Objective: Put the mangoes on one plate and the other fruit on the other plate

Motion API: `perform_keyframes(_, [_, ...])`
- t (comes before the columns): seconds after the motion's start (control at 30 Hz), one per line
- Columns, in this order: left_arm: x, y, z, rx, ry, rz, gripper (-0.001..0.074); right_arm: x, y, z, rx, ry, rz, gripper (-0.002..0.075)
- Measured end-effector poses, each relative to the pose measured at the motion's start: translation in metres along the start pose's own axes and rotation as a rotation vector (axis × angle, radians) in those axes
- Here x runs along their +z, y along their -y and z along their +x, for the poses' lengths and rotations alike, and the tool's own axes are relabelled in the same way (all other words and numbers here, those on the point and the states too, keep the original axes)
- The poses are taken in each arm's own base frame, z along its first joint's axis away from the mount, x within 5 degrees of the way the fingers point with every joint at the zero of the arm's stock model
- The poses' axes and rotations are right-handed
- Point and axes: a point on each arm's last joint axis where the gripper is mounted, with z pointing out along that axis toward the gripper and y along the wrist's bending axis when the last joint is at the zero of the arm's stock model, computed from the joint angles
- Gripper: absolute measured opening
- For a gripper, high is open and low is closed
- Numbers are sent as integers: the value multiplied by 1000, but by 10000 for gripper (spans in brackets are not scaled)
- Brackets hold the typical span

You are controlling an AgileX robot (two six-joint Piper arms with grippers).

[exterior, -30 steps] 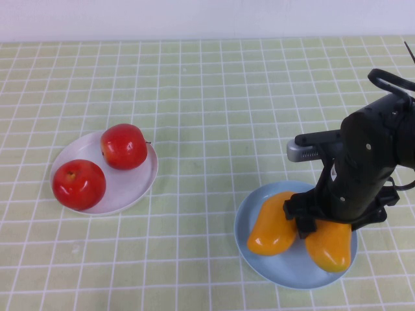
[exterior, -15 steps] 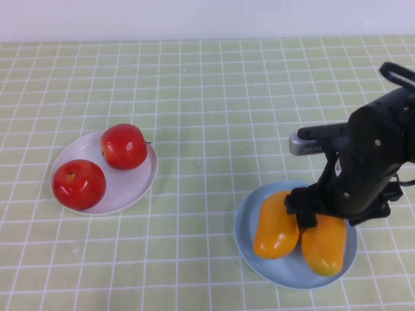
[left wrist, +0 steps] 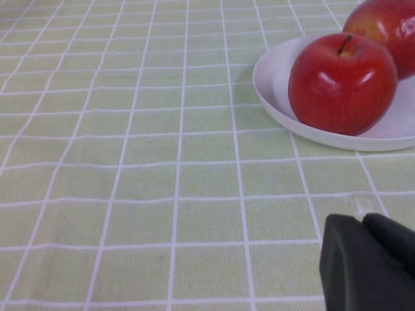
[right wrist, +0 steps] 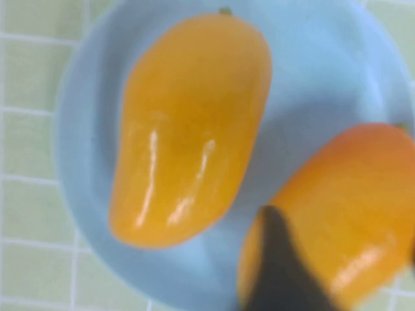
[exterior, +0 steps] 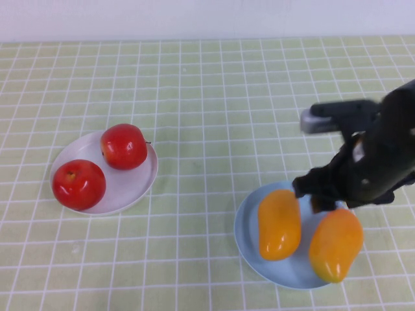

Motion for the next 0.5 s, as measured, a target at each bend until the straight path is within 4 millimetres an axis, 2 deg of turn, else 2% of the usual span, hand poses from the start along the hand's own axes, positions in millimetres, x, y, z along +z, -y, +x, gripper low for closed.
perform_keyframes(0.07, [0, 0, 0, 0, 0, 0, 2, -17, 2, 3, -1, 36, -11, 296])
perform_keyframes(0.13, [0, 0, 0, 0, 0, 0, 2, -35, 5, 9, -24, 60, -19, 143])
perform_keyframes(0.2, [0, 0, 0, 0, 0, 0, 2, -50, 9, 15, -52, 73, -19, 54])
perform_keyframes(0.3, [0, 0, 0, 0, 0, 0, 2, -72, 15, 25, -92, 103, -28, 4])
perform_keyframes(0.5, [0, 0, 0, 0, 0, 0, 2, -122, 29, 51, -130, 221, -66, -13])
